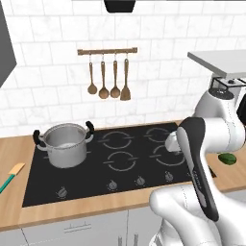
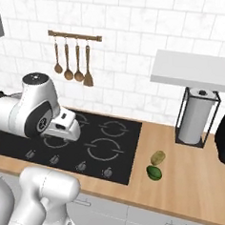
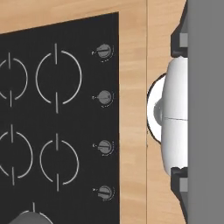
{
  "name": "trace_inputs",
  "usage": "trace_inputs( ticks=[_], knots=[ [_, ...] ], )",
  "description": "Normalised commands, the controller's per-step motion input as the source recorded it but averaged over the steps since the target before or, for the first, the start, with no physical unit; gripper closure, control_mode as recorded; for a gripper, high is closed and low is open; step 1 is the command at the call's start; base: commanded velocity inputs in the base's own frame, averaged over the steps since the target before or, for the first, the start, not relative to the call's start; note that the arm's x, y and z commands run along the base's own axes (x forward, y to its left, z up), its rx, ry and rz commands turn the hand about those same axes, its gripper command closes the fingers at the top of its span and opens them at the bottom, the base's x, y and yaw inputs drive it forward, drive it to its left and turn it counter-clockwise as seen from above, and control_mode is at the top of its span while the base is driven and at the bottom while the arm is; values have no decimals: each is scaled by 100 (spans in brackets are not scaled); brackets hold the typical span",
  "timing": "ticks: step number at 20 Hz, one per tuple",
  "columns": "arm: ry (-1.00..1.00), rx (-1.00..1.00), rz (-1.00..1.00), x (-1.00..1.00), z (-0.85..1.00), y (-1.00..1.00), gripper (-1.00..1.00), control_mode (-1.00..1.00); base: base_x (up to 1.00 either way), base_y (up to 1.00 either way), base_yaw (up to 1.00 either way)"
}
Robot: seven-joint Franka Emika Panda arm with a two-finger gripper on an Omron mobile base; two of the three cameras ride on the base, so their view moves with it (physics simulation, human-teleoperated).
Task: Put the avocado and potato in the pot. Retrieve the spatula and lightly stir the vegetables in the pot.
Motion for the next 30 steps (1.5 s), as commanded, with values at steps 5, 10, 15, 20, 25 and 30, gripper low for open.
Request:
trace_inputs(
  ticks=[5,10,15,20,25,30],
  knots=[
    [9,1,8,21,0,-76,-100,-100,0,0,0],
    [11,-7,32,-1,-11,-92,-100,-100,0,0,0],
    [1,-19,47,0,-48,-93,-100,-100,0,0,0],
    [-7,-27,40,0,-59,-72,-100,-100,0,0,0],
    [17,-8,16,35,-39,-65,-100,-100,0,0,0],
    [11,0,6,55,-13,-46,-100,-100,0,0,0]
  ],
)
